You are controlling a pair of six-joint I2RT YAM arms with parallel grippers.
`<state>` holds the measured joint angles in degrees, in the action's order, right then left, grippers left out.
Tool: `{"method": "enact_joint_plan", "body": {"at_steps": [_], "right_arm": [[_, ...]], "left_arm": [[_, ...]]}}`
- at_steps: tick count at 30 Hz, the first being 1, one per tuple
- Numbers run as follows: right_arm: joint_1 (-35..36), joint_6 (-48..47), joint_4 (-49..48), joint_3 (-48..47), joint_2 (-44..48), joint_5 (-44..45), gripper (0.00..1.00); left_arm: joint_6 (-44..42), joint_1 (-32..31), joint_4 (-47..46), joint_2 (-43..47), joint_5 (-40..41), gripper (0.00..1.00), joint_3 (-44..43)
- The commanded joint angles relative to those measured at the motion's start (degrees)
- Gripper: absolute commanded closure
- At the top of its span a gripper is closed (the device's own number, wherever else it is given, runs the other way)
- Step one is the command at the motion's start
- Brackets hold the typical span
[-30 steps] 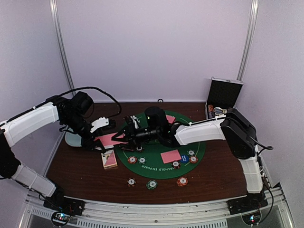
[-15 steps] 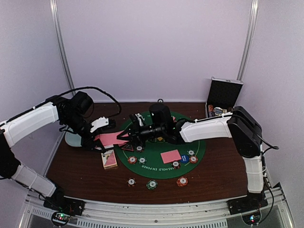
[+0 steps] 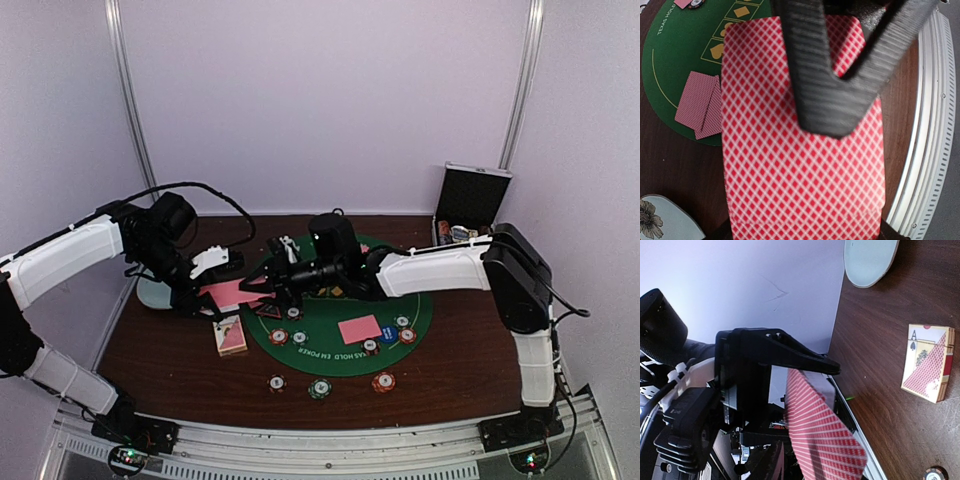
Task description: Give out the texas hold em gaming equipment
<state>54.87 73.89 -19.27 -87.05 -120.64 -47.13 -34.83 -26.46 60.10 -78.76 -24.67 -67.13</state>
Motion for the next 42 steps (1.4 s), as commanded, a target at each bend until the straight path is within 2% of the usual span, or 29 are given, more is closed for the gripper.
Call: {"method": "enact_joint_plan", "body": {"at_steps": [1,15,19,24,29,35,42], "right_arm": [[1.3,-2.9,4.9,-4.3,0.7,0.3,0.65],[1.1,-12.7,19.8,-7.4,3.1,2.6,0.42],[0.2,-13.8,21.4,-5.9,5.0,3.1,0.38],[-0.9,-13.9,21.2,-4.2,6.9,3.3,0.37],[-1.1,-13.2,20.5,-4.1,7.6,3.3,0.44],[-1.2,-12.6,20.2,-3.5,7.4,2.8,0.61],[-1.5,-12.2,19.8,-2.6,7.7,2.8,0.76]], "left_arm": [[-0.4,0.0,-1.3,1.2,-1.5,0.95,-1.0],[-0.6,0.0,-1.3,1.7,-1.8,0.95,-0.7],[-0.6,0.0,-1.3,1.7,-2.0,0.95,-0.8],[-0.6,0.0,-1.3,1.9,-1.9,0.96,-0.7],[-0.6,0.0,-1.3,1.7,-1.8,0.96,-0.8],[-0.6,0.0,-1.3,1.6,-1.9,0.96,-1.0],[-0.6,0.0,-1.3,1.5,-1.9,0.96,-1.0]]}}
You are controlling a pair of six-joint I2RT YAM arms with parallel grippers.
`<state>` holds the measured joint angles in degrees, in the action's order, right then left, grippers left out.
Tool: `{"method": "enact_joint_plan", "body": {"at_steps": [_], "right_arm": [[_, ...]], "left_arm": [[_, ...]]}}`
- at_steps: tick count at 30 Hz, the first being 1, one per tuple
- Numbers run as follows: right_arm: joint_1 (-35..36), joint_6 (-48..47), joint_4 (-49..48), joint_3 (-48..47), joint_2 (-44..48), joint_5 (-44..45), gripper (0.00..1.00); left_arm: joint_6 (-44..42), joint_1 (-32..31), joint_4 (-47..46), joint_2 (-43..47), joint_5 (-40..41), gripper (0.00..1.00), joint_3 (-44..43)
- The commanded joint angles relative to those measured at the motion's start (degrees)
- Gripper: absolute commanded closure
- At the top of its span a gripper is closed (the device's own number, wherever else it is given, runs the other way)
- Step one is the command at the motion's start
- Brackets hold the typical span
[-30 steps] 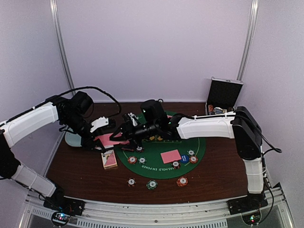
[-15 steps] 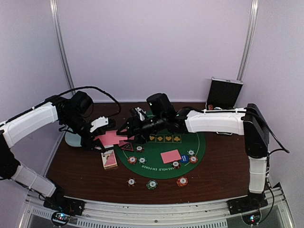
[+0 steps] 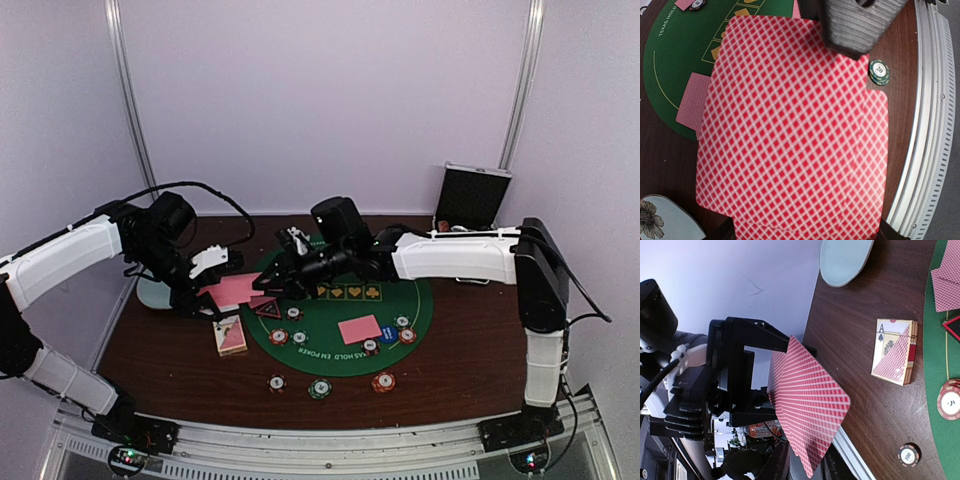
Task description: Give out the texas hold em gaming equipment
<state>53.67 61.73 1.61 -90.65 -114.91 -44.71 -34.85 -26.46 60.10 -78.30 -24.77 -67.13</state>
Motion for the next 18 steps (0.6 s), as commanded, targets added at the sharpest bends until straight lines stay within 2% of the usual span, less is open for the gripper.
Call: {"method": "enact_joint_plan", "body": {"at_steps": [1,4,9,18], "right_arm": [[-0.4,0.0,-1.2,1.1,2.1,0.3,0.78],[-0.6,0.8,-1.4,1.7,2.3,0.4,0.85],[-0.9,4.0,-7.2,3.3,2.7,0.0,0.92],[-1.4,11.0,-18.2,6.2,3.1,-2.0,0.99]], "left_arm": [[-0.5,0.0,-1.3,1.0,-1.8,0.96,-1.0],[-0.6,0.0,-1.3,0.9,-1.7,0.96,-0.8],[-0.5,0.0,-1.3,1.0,-1.6,0.96,-0.6],[-0.7,0.0,-1.3,1.0,-1.7,0.96,-0.5]]}}
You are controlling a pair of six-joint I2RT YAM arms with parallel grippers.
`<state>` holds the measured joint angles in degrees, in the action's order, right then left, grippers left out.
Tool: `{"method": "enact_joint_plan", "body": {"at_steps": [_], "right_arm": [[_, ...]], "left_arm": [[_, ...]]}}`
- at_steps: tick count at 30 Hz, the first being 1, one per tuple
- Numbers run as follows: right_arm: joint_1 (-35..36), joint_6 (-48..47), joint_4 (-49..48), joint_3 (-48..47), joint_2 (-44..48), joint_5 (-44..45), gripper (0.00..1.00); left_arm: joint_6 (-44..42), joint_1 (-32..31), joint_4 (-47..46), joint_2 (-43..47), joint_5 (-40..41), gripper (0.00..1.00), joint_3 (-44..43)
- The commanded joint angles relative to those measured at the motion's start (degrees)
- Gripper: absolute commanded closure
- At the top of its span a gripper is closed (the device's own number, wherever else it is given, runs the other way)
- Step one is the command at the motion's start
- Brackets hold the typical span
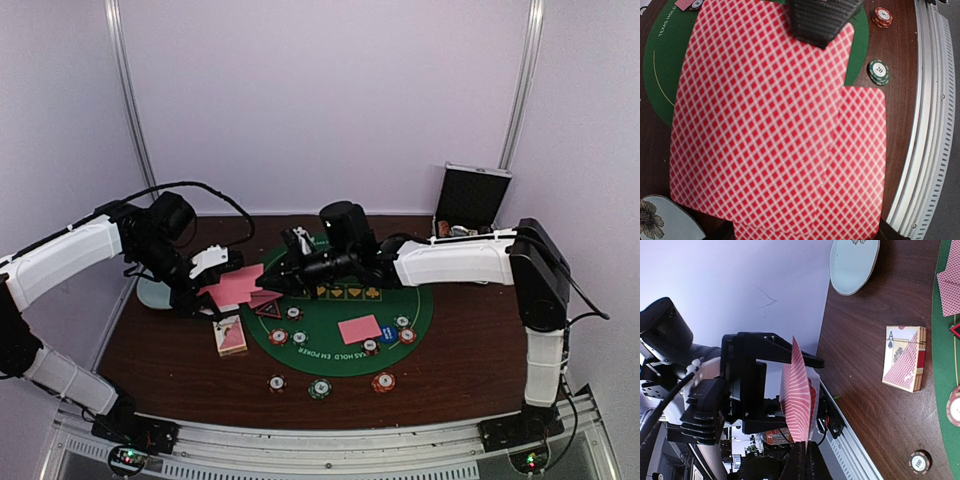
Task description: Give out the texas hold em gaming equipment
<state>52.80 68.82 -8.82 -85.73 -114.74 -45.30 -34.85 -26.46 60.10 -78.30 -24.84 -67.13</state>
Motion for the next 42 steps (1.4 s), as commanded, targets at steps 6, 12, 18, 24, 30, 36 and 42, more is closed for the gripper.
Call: {"method": "enact_joint_plan", "body": {"at_steps": [6,12,18,24,30,36,42], "right_arm": [[-1.0,4.3,-8.8,1.6,4.2,-1.9,0.99],[-3.0,3.7,-8.5,4.3,6.7,-2.1,1.00],[-6.5,2.8,-7.9,8.6,10.0,-2.9,1.00],[-13.4,-0.5,-4.0,11.8,12.8,-3.6,1.00],[-20.8,-6.5,5.2,8.8,10.3,-3.9,1.00],[-25.9,-12.2,13.7,0.6,2.4,-2.6,1.00],[-28.6,-16.8,20.9,-9.8,-6.4,-0.6,1.00]], "left_arm": [[-0.7,0.0,-1.3,1.0,-1.7,0.96,-0.5],[-0.7,0.0,-1.3,1.1,-1.7,0.96,-0.3],[-0.8,0.0,-1.3,1.3,-1.7,0.97,-0.4],[-1.0,0.0,-1.3,1.2,-1.8,0.97,-0.3],[-1.2,0.0,-1.2,1.4,-2.1,0.97,-0.4],[-2.0,0.0,-0.3,1.3,-2.4,0.97,-0.7],[-3.1,0.0,-0.3,1.0,-3.8,0.97,-0.3]]}}
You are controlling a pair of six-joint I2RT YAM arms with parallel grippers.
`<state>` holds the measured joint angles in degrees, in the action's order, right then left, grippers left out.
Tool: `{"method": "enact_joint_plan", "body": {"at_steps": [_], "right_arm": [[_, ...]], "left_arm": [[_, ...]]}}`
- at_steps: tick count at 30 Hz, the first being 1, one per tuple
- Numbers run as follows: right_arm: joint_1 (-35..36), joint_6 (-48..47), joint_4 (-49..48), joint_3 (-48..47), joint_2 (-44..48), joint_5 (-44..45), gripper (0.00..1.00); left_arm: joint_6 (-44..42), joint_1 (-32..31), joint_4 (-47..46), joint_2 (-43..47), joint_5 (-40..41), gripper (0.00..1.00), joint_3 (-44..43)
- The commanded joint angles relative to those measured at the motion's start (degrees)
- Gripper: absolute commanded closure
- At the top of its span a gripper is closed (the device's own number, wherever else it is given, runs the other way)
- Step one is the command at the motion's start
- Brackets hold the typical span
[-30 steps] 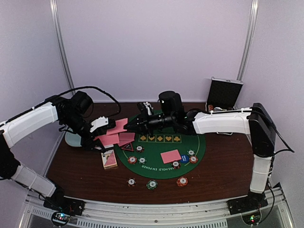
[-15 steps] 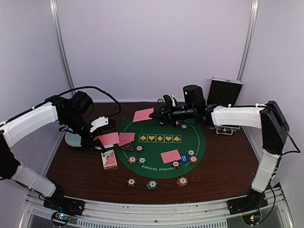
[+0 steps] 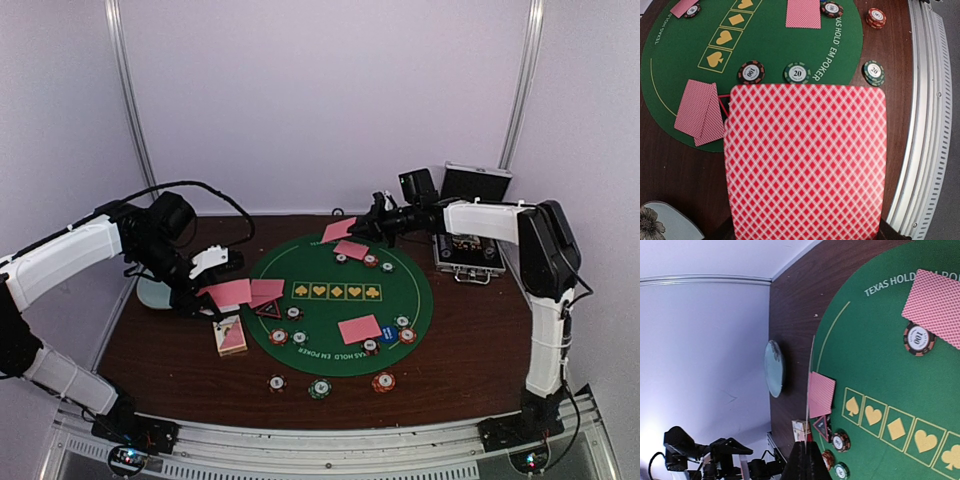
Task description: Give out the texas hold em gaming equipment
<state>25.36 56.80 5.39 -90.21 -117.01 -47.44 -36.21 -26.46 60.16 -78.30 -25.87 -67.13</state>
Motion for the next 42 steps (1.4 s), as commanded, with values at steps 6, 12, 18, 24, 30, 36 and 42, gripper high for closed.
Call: {"method": "enact_joint_plan", "body": {"at_steps": [6,12,18,24,30,36,42], "right_arm": [[-3.7,-4.2,7.1,-12.0,-11.1,1.6,1.00],[-5.3,-4.5,10.0,-17.7,-15.4,2.0,1.00],[-6.1,-5.1,11.9,-19.3,-17.6,2.7,1.00],[-6.3,-7.0,14.5,-19.6,-18.2,4.5,0.98],[-6.4,-8.1,16.4,-19.9,-18.1,5.5,0.96],[-6.4,-8.9,18.3,-21.0,-18.5,5.5,0.87],[-6.5,-10.6,21.8,-23.3,-19.2,5.9,0.65]], "left_arm": [[-4.7,-0.5,0.0,0.1,-3.1,0.99,-0.3],[-6.4,-0.6,0.0,-0.8,-1.6,1.00,-0.5],[-7.3,-1.0,0.0,-0.7,-0.8,1.00,-0.5],[-8.6,-1.6,0.0,-0.5,-0.1,1.00,-0.2],[-8.6,-1.7,0.0,-0.5,-0.5,1.00,-0.3],[-8.6,-1.7,0.0,-0.4,-0.3,1.00,-0.1],[-8.3,-1.7,0.0,-0.1,-0.4,1.00,0.0]]}}
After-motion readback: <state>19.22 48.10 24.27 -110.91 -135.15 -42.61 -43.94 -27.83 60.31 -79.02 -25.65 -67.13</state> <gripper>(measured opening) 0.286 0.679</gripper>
